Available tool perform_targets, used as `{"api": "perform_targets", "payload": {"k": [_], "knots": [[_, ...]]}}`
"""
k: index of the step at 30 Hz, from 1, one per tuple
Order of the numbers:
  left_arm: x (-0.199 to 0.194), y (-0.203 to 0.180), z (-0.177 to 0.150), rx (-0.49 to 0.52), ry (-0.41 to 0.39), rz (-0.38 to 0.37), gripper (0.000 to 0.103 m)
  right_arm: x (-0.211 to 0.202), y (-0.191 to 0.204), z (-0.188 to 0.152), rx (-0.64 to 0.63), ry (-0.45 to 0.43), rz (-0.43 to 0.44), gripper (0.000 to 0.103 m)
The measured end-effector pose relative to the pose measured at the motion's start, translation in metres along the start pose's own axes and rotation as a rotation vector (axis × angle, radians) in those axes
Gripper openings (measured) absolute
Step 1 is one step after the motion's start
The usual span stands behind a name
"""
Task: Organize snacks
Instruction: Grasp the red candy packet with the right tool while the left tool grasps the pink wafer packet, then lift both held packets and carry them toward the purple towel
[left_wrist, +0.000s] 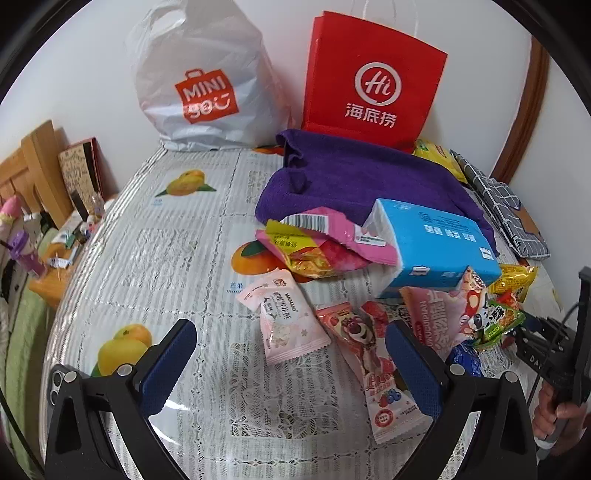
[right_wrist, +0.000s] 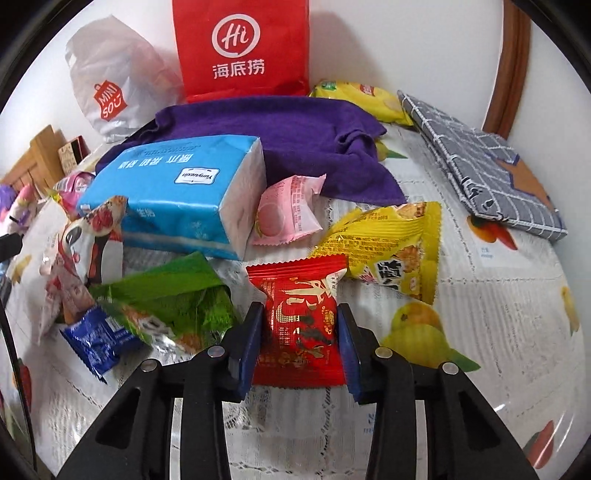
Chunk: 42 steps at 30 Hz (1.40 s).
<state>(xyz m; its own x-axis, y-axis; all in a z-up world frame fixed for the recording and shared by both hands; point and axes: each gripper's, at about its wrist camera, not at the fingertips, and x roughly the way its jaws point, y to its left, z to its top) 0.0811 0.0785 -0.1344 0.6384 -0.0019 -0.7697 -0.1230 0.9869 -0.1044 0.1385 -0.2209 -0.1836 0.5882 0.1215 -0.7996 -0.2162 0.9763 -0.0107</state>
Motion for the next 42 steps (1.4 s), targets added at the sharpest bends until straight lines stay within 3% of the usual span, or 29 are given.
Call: {"api": "perform_targets", "payload": {"k": [9, 12, 18, 21, 24, 27, 30, 33, 35, 36, 38, 42], "knots": [[0.029, 0.013, -0.003, -0.061, 0.048, 0.065, 0.096, 0.004, -0.005, -0.009, 0.031, -0.037, 0.011, 0.044], [0.039, 0.012, -0.001, -0.053, 0.057, 0.104, 0.090, 0.005, -0.007, -0.007, 0.035, -0.038, 0.016, 0.044], [0.059, 0.011, 0.007, -0.071, 0.090, 0.099, 0.077, 0.007, -0.003, -0.007, 0.023, -0.035, -0.002, 0.044], [0.068, 0.009, 0.009, -0.065, 0.104, 0.097, 0.063, 0.007, -0.007, -0.008, 0.038, -0.037, 0.024, 0.046], [0.066, 0.004, 0.007, -0.011, 0.097, 0.165, 0.042, 0.007, -0.007, -0.008, 0.038, -0.037, 0.027, 0.048], [0.065, 0.009, 0.005, -0.027, 0.102, 0.144, 0.046, 0.008, -0.003, -0.007, 0.022, -0.035, 0.016, 0.050], [0.067, 0.010, 0.005, -0.028, 0.092, 0.124, 0.066, 0.009, -0.003, -0.007, 0.020, -0.034, 0.027, 0.053], [0.069, 0.006, 0.004, -0.008, 0.061, 0.152, 0.068, 0.009, -0.003, -0.007, 0.016, -0.034, 0.034, 0.056], [0.067, 0.006, 0.003, -0.014, 0.052, 0.136, 0.052, 0.009, -0.003, -0.008, 0.017, -0.034, 0.035, 0.056], [0.065, 0.006, 0.003, -0.006, 0.045, 0.139, 0.037, 0.009, -0.002, -0.007, 0.018, -0.034, 0.036, 0.056], [0.062, 0.007, 0.002, -0.007, 0.052, 0.124, 0.034, 0.009, -0.002, -0.007, 0.019, -0.035, 0.036, 0.056], [0.052, 0.015, -0.001, -0.024, 0.060, 0.082, 0.032, 0.008, -0.006, -0.008, 0.041, -0.041, 0.024, 0.045]]}}
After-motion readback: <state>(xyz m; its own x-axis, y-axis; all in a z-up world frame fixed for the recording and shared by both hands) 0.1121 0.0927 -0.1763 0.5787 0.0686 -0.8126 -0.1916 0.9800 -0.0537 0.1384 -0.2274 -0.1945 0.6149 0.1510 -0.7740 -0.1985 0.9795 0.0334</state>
